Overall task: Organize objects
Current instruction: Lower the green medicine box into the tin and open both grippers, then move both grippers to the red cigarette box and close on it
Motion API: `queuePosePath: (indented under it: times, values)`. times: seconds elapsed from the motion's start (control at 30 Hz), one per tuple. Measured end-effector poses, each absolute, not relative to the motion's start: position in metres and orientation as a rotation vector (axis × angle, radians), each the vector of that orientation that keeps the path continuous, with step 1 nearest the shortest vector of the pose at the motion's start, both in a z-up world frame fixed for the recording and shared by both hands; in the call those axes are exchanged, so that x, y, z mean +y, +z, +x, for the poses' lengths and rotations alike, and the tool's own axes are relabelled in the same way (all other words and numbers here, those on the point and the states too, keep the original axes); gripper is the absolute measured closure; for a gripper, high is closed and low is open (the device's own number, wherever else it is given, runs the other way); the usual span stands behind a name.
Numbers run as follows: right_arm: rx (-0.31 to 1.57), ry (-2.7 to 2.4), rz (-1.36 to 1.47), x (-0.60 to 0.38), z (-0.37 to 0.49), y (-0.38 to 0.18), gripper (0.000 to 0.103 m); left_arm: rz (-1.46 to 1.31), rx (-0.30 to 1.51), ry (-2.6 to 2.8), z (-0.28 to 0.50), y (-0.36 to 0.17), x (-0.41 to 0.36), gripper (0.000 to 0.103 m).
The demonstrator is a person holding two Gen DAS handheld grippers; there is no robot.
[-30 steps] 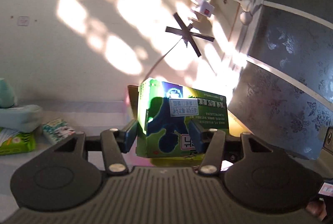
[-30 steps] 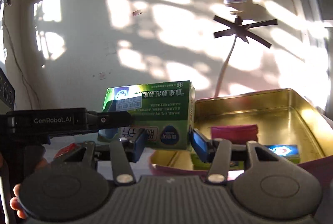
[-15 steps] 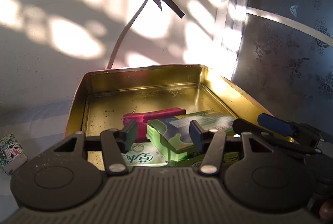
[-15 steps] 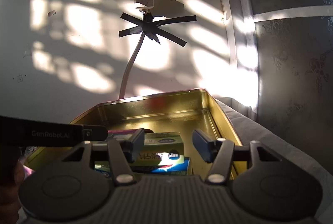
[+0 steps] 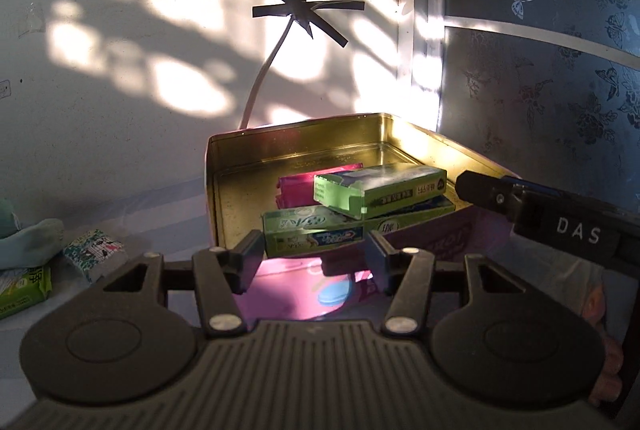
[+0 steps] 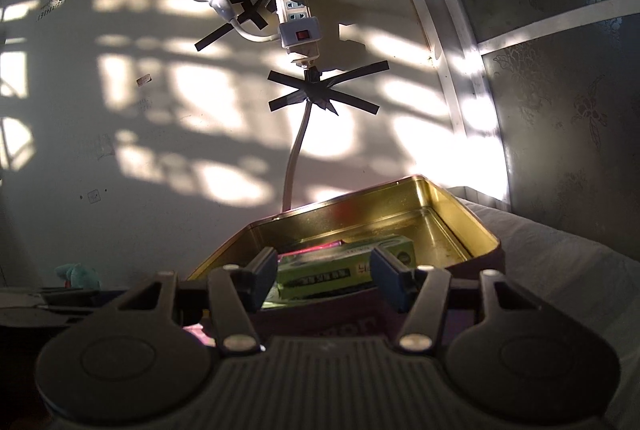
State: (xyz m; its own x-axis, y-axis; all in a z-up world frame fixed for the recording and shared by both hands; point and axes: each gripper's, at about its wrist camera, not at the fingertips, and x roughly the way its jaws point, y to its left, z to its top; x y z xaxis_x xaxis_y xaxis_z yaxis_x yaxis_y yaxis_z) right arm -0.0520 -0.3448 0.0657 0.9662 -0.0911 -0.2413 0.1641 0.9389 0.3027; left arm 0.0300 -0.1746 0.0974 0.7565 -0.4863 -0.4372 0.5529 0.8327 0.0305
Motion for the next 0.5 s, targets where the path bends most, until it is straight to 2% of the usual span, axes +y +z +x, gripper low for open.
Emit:
queuePosePath:
  times: [0.5]
  values:
    - [0.488,0.152,0.213,-0.237,-0.029,0.045,0.050,0.142,0.623,-0.364,0.046,0.048,-0.059,0.045]
